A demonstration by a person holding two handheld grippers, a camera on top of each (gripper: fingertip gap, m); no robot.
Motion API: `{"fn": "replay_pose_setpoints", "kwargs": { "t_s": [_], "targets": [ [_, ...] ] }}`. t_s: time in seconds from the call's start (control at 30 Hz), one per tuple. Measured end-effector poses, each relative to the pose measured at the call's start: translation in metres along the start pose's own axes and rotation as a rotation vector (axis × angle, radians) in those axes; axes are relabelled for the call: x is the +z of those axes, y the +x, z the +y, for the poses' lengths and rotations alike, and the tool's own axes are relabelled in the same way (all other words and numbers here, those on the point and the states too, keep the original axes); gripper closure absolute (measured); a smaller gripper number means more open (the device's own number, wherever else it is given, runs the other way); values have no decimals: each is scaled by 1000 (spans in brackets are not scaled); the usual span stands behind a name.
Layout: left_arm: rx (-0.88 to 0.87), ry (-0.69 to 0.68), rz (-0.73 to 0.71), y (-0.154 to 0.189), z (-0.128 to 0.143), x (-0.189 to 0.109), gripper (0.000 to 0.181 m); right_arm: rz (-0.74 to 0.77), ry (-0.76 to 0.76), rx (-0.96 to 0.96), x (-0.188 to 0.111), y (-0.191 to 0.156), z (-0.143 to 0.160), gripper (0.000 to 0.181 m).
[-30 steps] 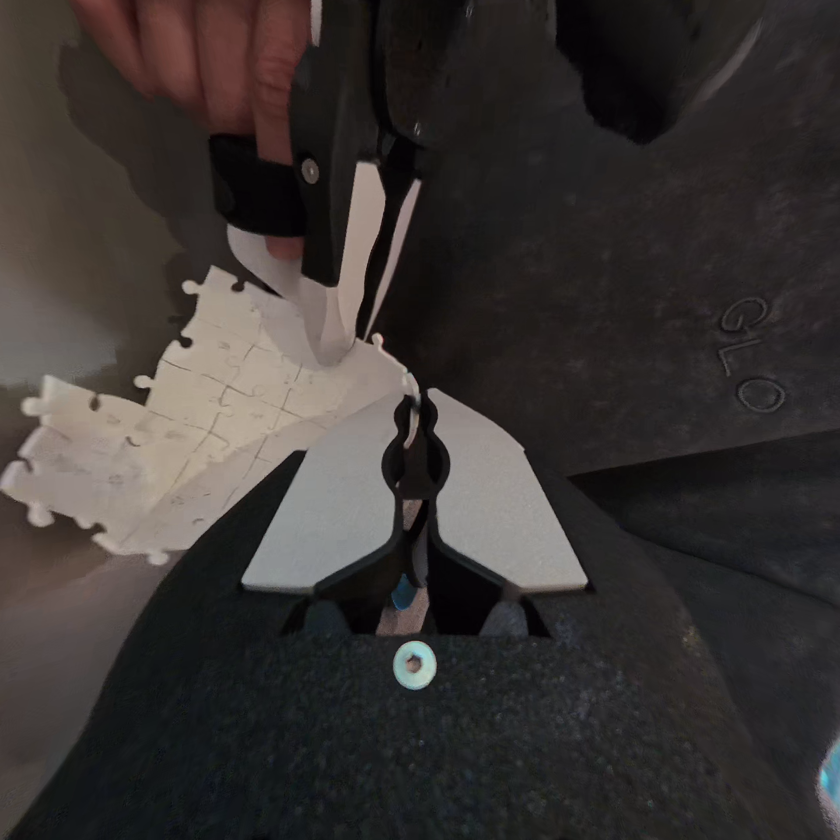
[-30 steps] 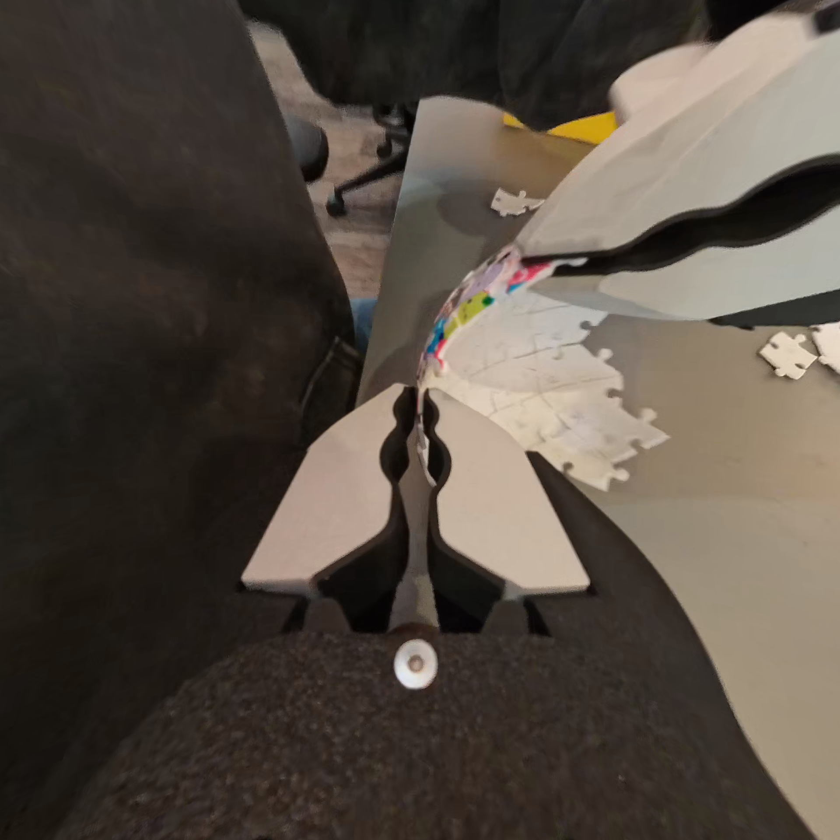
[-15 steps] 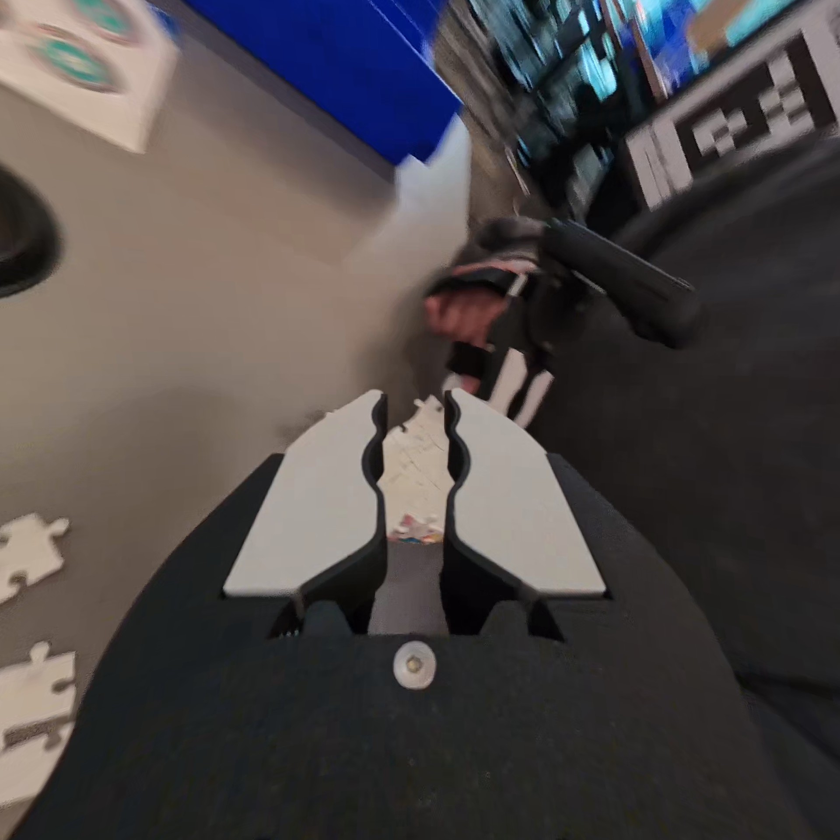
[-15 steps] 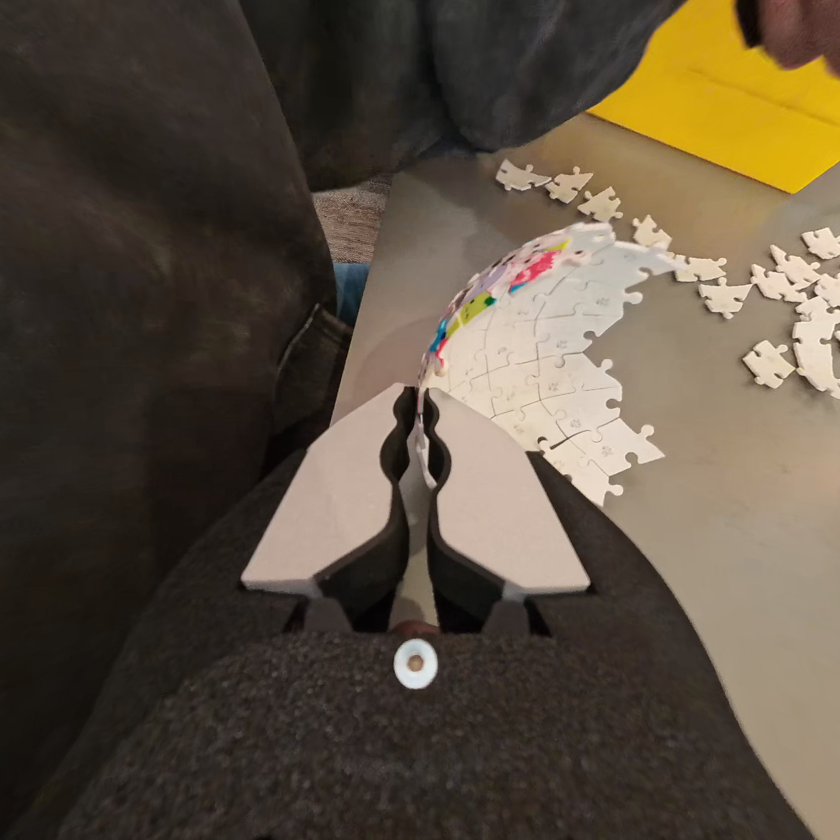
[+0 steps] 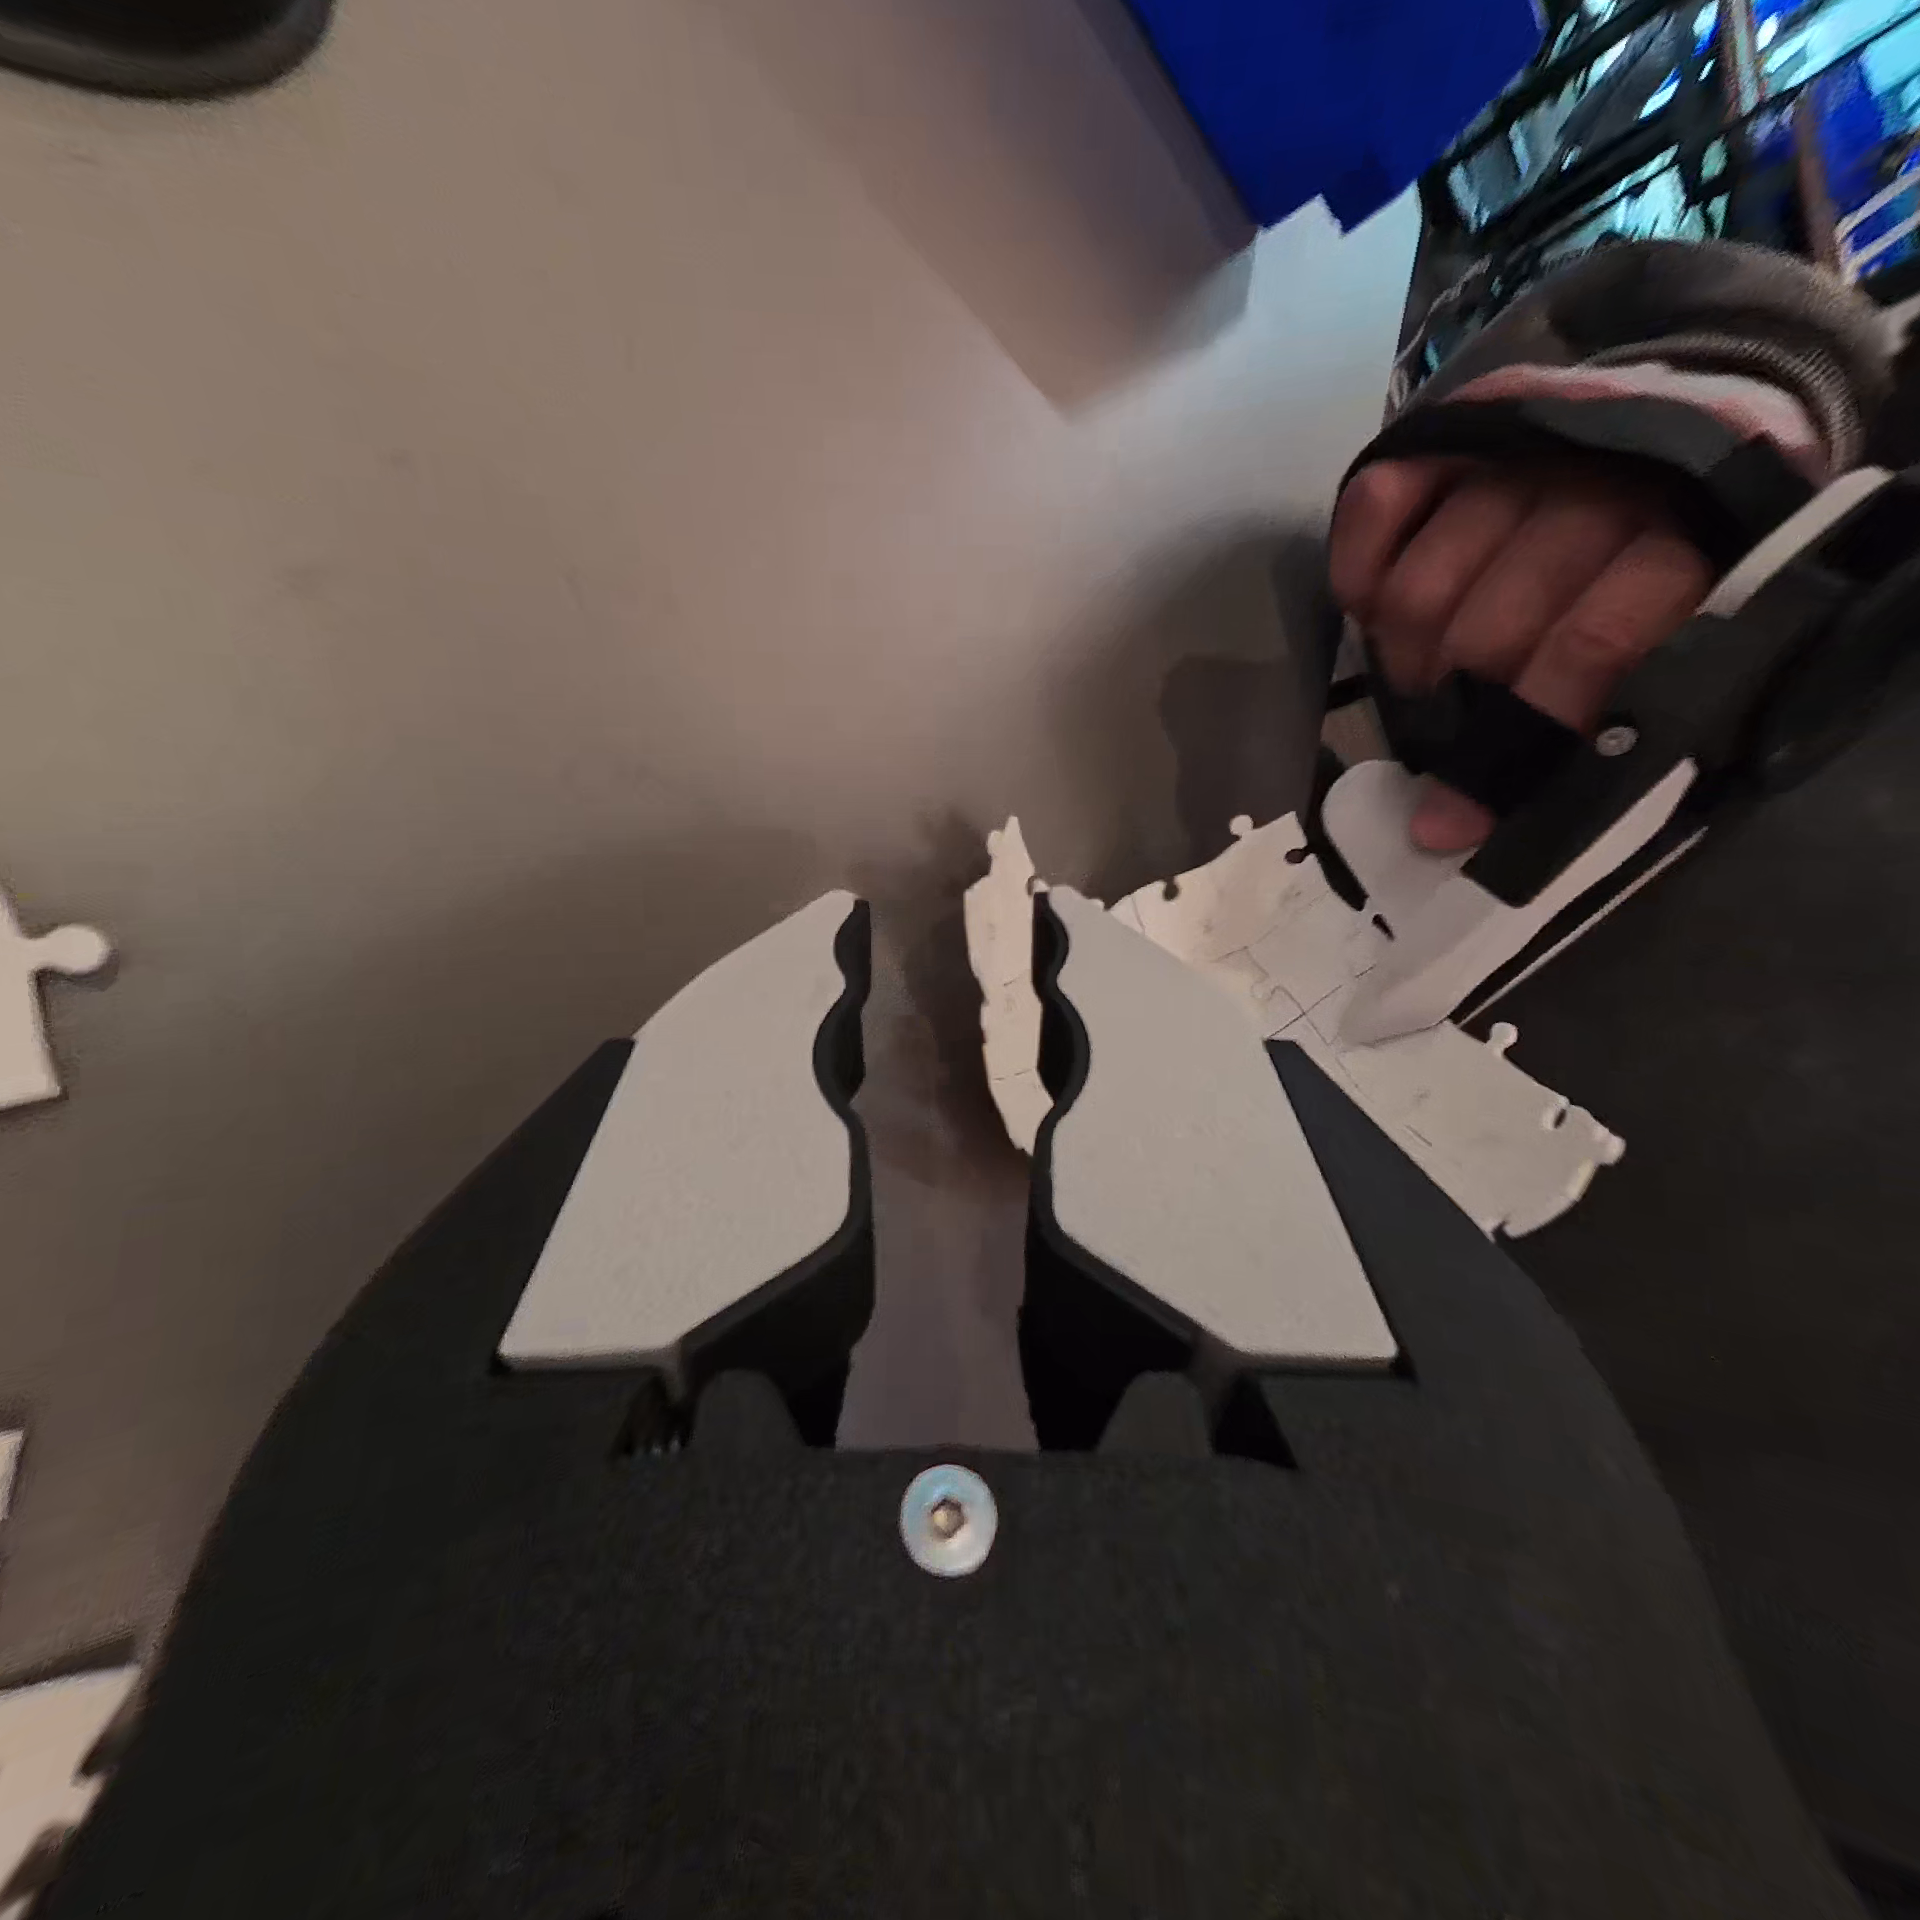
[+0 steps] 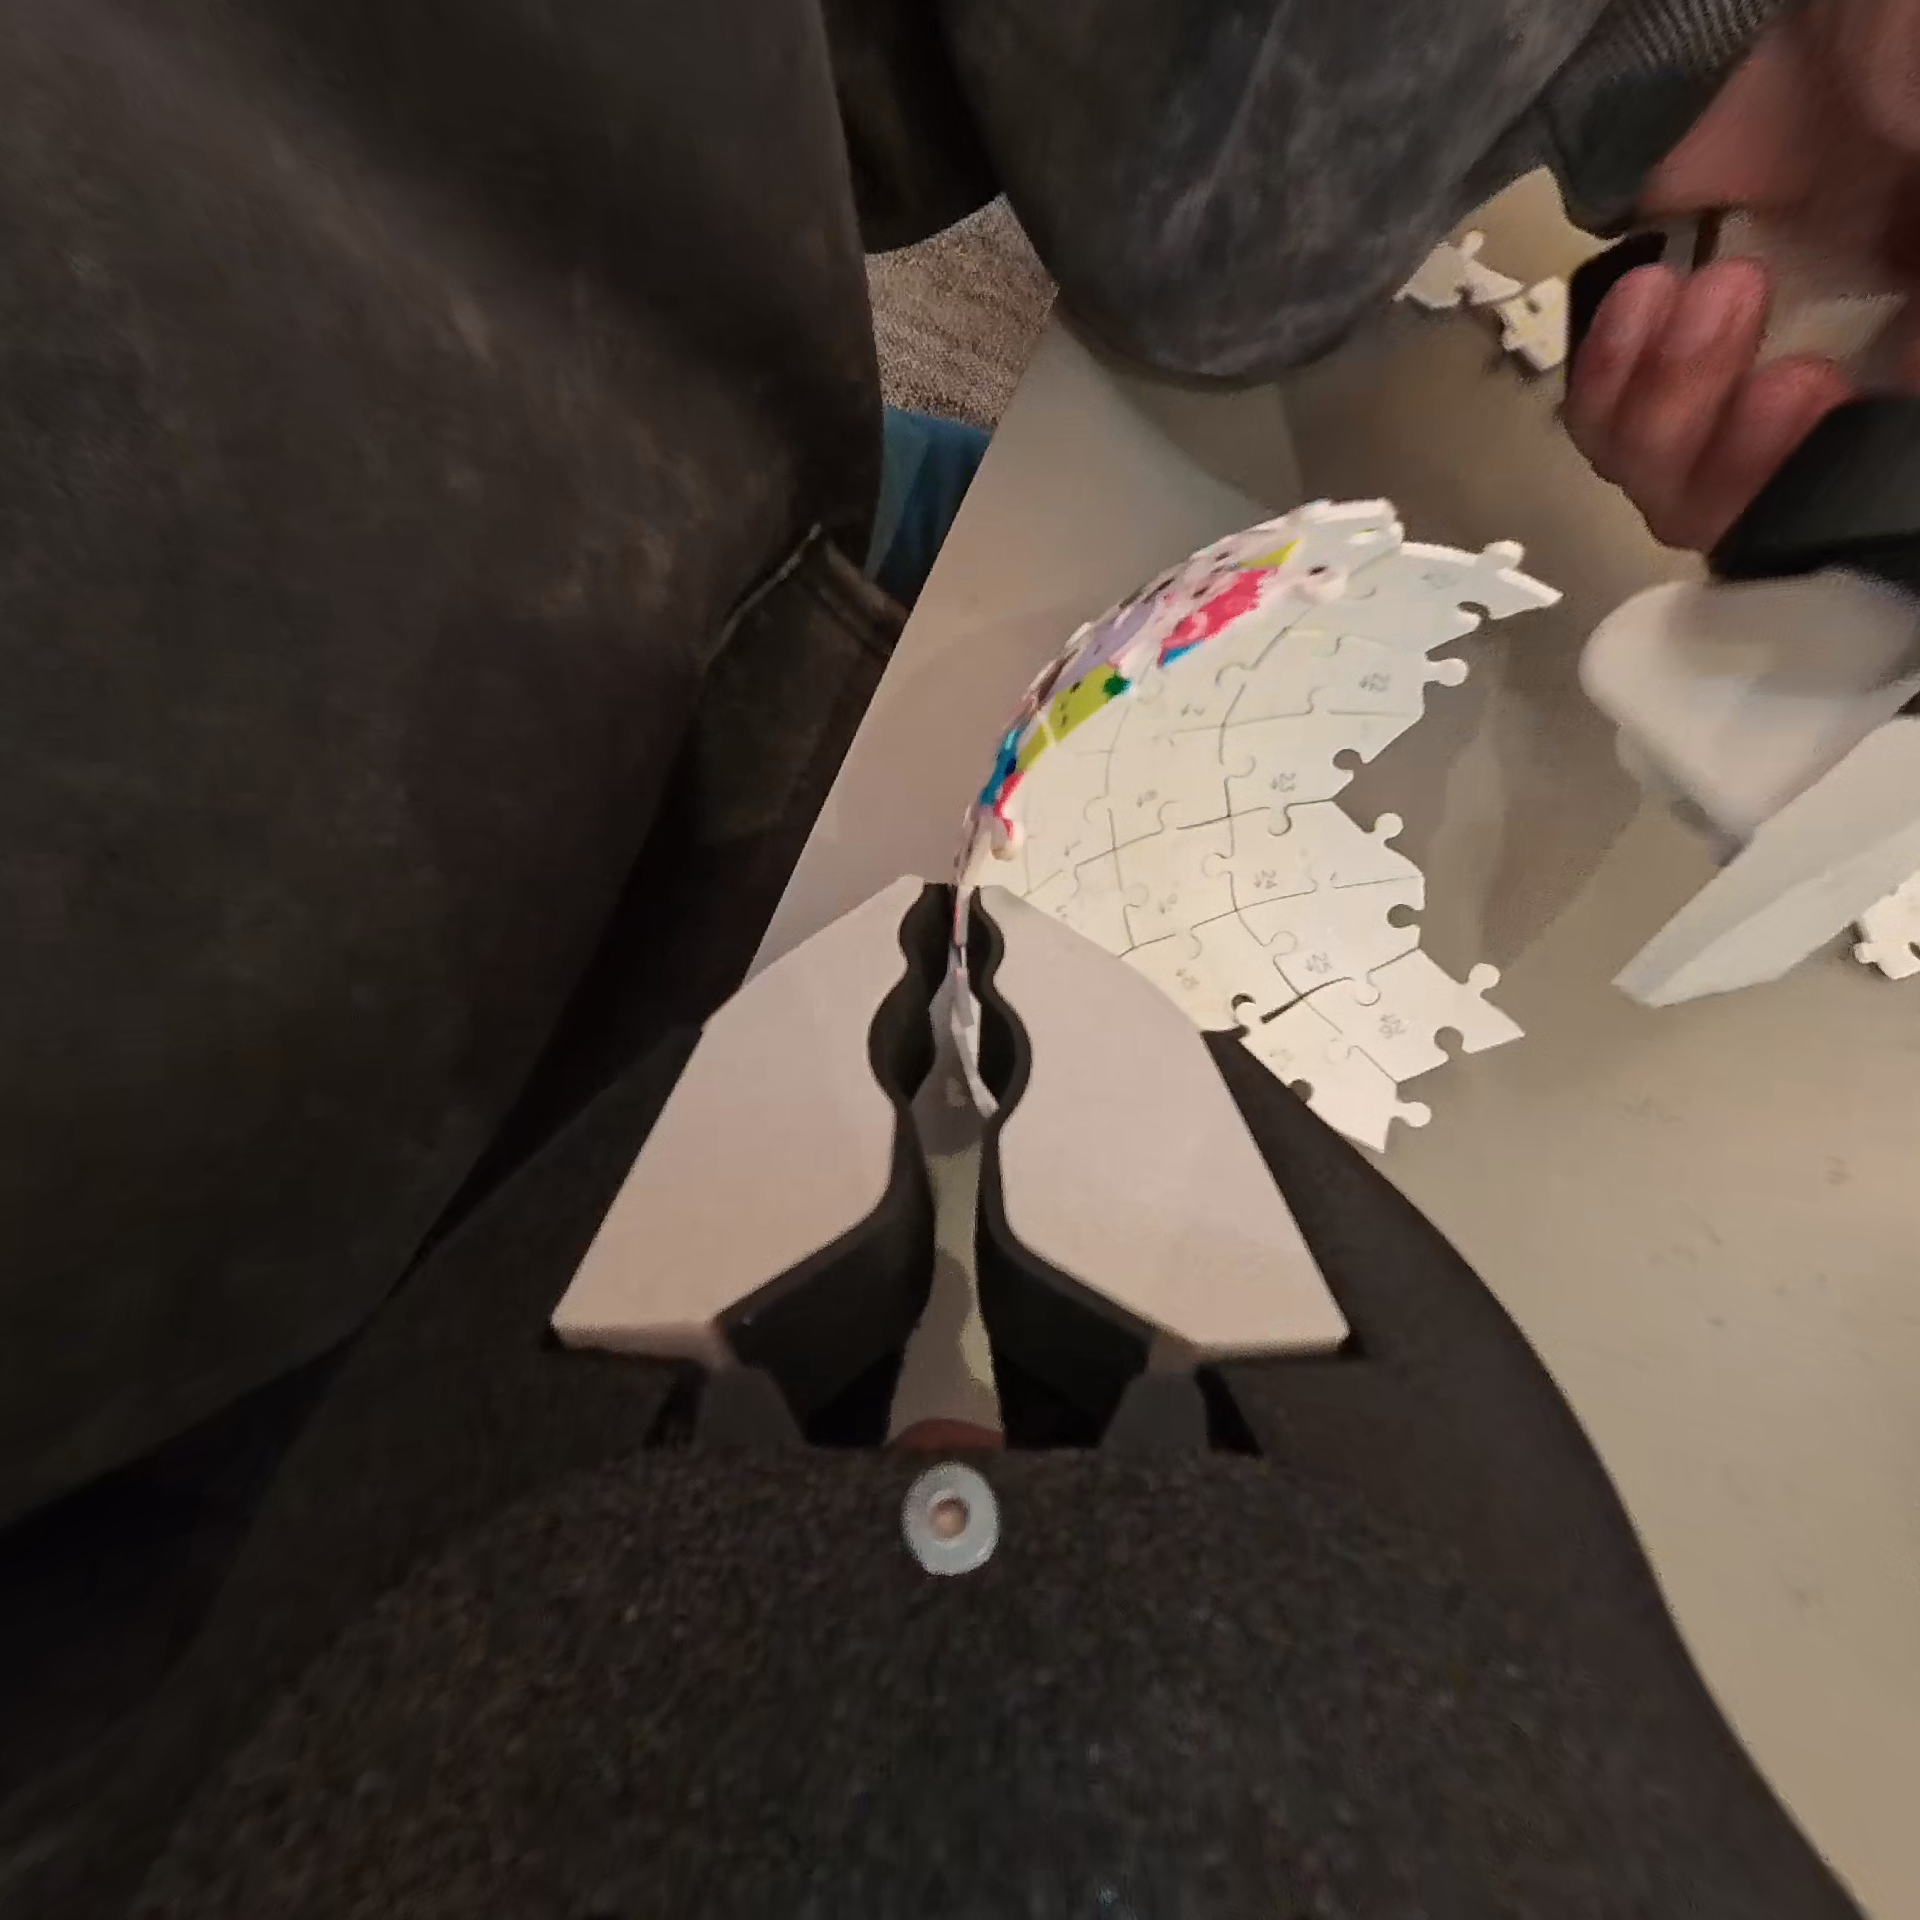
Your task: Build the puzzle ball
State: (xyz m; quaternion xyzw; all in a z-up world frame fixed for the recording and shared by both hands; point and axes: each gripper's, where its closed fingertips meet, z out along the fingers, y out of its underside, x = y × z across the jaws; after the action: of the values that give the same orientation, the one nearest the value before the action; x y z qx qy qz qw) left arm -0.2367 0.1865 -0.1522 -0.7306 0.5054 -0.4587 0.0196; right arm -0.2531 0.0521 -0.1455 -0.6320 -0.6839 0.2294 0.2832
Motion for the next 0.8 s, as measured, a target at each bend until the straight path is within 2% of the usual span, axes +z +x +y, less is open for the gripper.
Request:
{"fn": "replay_pose_setpoints", "kwargs": {
  "t_s": [0.2, 0.27, 0.43, 0.8],
  "targets": [
    [21, -177, -14, -6, 16, 18, 151, 1, -25, -26, 0, 3, 3, 179],
    [22, -186, -4, -6, 17, 21, 155, 2, -31, -40, 0, 4, 4, 179],
    [49, -203, 38, 0, 19, 25, 178, -15, -38, -48, -2, 6, 4, 179],
    [116, -205, 8, 0, 21, 21, 179, -49, -27, -21, -3, 9, 5, 179]
  ]
}}
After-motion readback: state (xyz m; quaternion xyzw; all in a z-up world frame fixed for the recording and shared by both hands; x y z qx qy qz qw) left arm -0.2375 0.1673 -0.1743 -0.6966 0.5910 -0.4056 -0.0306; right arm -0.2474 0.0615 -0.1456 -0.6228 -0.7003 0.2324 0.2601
